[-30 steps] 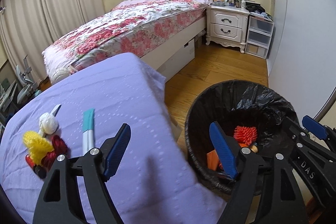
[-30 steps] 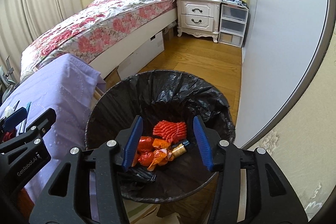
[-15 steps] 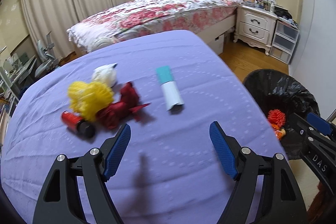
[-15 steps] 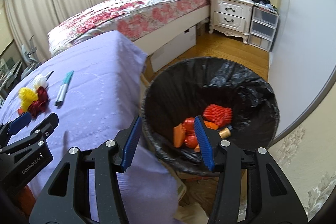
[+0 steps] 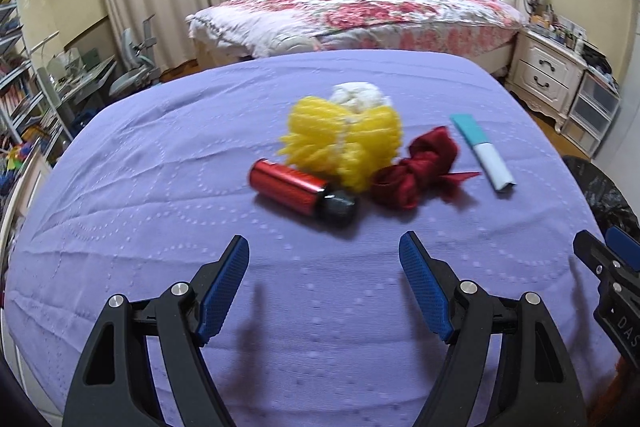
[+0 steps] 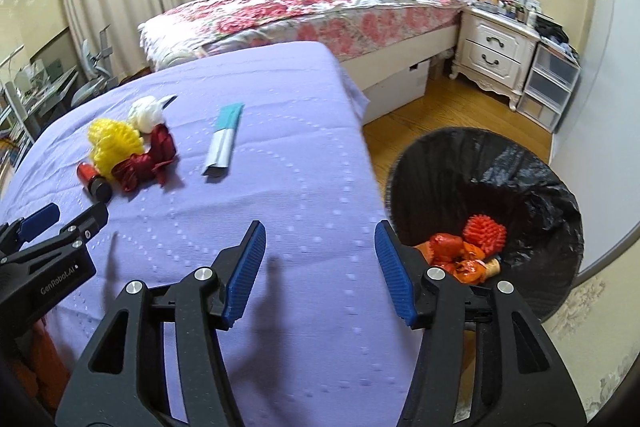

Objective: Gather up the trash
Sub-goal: 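Move both open grippers back over the bed toward the remaining trash, then grasp the red canister with the left gripper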

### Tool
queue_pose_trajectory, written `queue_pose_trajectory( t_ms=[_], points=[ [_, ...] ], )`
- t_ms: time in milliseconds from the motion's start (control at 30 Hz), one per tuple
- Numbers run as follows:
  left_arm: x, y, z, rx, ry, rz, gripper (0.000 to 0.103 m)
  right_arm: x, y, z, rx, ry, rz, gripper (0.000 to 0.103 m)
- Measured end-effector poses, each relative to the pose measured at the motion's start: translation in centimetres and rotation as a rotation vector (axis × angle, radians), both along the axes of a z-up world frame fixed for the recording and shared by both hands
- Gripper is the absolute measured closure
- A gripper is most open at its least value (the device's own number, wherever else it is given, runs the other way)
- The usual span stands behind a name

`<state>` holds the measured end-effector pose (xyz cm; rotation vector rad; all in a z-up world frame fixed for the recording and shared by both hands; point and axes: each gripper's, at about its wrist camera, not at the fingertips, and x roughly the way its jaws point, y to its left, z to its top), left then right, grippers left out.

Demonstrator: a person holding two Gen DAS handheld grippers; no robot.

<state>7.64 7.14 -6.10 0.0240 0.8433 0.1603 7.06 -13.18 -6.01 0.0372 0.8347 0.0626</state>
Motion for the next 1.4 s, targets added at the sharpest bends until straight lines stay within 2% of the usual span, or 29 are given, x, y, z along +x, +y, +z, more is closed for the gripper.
queue_pose_trajectory(
  t_ms=[167, 267, 367, 500, 700, 800, 900, 1400],
  points=[
    [0.3, 1.4, -0.2, -0.023, 0.009, 0.026, 0.028, 0.9, 2.5, -0.3, -0.022, 0.031, 0.050, 0.047],
    [0.4, 1.7, -0.4, -0.023, 0.009, 0.025, 0.028, 1.6, 3.7, -0.4, -0.042, 0.045, 0.068, 0.041],
    [0.9, 1.9, -0.4, -0.024, 0.012, 0.021, 0.028, 2.0, 4.4, -0.6, -0.050, 0.048, 0.081, 0.040],
    [1.6, 2.1, -0.5, -0.027, 0.011, 0.023, 0.028, 2.5, 5.1, -0.7, -0.067, 0.050, 0.086, 0.034],
    [3.2, 2.5, -0.5, -0.036, 0.023, 0.048, 0.028, 2.7, 5.3, -0.8, -0.071, 0.051, 0.090, 0.032],
    [3.7, 3.1, -0.7, -0.068, 0.051, 0.065, 0.028, 2.7, 5.4, -0.8, -0.071, 0.050, 0.090, 0.032],
    [3.3, 4.2, -0.9, -0.116, 0.063, 0.084, 0.028, 2.7, 5.3, -0.8, -0.072, 0.050, 0.090, 0.032],
    [0.3, 7.4, -0.8, -0.108, 0.056, 0.102, 0.028, 2.7, 5.4, -0.6, -0.077, 0.048, 0.089, 0.031]
  ],
)
